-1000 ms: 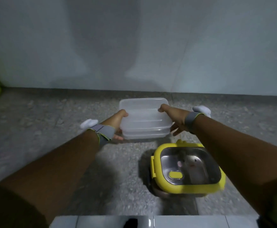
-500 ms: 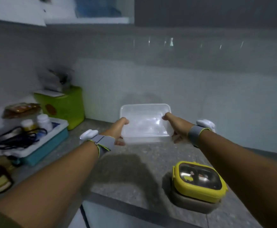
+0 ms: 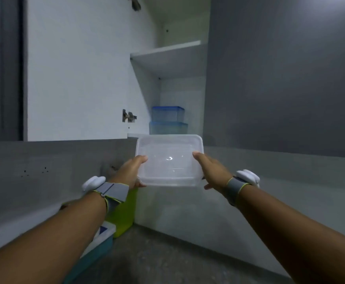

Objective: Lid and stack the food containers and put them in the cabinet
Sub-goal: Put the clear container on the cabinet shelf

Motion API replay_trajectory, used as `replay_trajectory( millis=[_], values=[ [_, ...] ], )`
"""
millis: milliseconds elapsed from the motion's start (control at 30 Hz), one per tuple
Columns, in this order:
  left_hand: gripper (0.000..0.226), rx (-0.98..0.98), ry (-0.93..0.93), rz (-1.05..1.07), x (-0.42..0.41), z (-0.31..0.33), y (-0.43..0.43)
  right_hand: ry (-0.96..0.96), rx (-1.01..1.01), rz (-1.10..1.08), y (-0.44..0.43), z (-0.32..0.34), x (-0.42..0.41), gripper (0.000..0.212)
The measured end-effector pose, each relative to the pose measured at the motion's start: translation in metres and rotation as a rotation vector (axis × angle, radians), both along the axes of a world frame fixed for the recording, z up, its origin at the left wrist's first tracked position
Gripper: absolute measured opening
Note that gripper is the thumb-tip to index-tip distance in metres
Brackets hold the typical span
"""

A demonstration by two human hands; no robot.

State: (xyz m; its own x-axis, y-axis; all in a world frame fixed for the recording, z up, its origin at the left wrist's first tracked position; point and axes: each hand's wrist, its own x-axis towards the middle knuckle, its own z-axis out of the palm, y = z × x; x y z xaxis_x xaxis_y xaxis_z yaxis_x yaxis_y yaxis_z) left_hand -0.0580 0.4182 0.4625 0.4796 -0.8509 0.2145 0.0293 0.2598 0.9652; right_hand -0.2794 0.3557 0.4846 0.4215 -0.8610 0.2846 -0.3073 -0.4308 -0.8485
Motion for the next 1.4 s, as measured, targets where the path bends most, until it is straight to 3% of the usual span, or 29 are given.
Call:
replay_trajectory(
  millis=[67,233,300,367,433,567,700,833,1067,1200,1300,1400],
  values=[
    [0.041,-0.037,-0.003,0.016,0.007,0.02,0.0,-0.054,-0.013,0.011,-0.001,0.021,0.011,0.074],
    [0.046,-0.149,-0.047,0.062,0.034,0.075,-0.019,-0.189,-0.046,-0.001,-0.02,0.07,0.046,0.099],
    [0.051,-0.161,-0.069,0.058,0.04,0.094,-0.025,-0.244,-0.08,-0.013,-0.027,0.085,0.055,0.093],
    [0.067,-0.16,-0.112,0.056,0.049,0.11,-0.038,-0.292,-0.135,-0.044,-0.041,0.098,0.067,0.069],
    [0.067,-0.176,-0.157,0.055,0.067,0.125,-0.06,-0.322,-0.205,-0.07,-0.065,0.11,0.083,0.05],
    [0.041,-0.176,-0.236,0.066,0.091,0.157,-0.102,-0.209,-0.307,-0.114,-0.101,0.134,0.107,0.042],
    [0.035,-0.038,-0.333,0.111,0.118,0.185,-0.154,-0.041,-0.287,-0.221,-0.147,0.155,0.134,0.06],
    [0.056,0.136,-0.479,0.068,0.14,0.203,-0.203,0.024,-0.193,-0.338,-0.183,0.167,0.15,0.097],
    [0.06,0.411,-0.631,-0.11,0.164,0.212,-0.279,0.098,-0.004,-0.469,-0.215,0.172,0.17,0.115],
    [0.109,0.508,-0.701,-0.171,0.171,0.205,-0.305,0.195,0.003,-0.507,-0.223,0.172,0.177,0.109],
    [0.122,0.426,-0.754,-0.051,0.172,0.203,-0.306,0.373,-0.187,-0.616,-0.221,0.178,0.183,0.099],
    [0.119,0.121,-1.059,0.109,0.175,0.214,-0.303,0.659,-0.567,-0.709,-0.224,0.194,0.182,0.102]
  ],
)
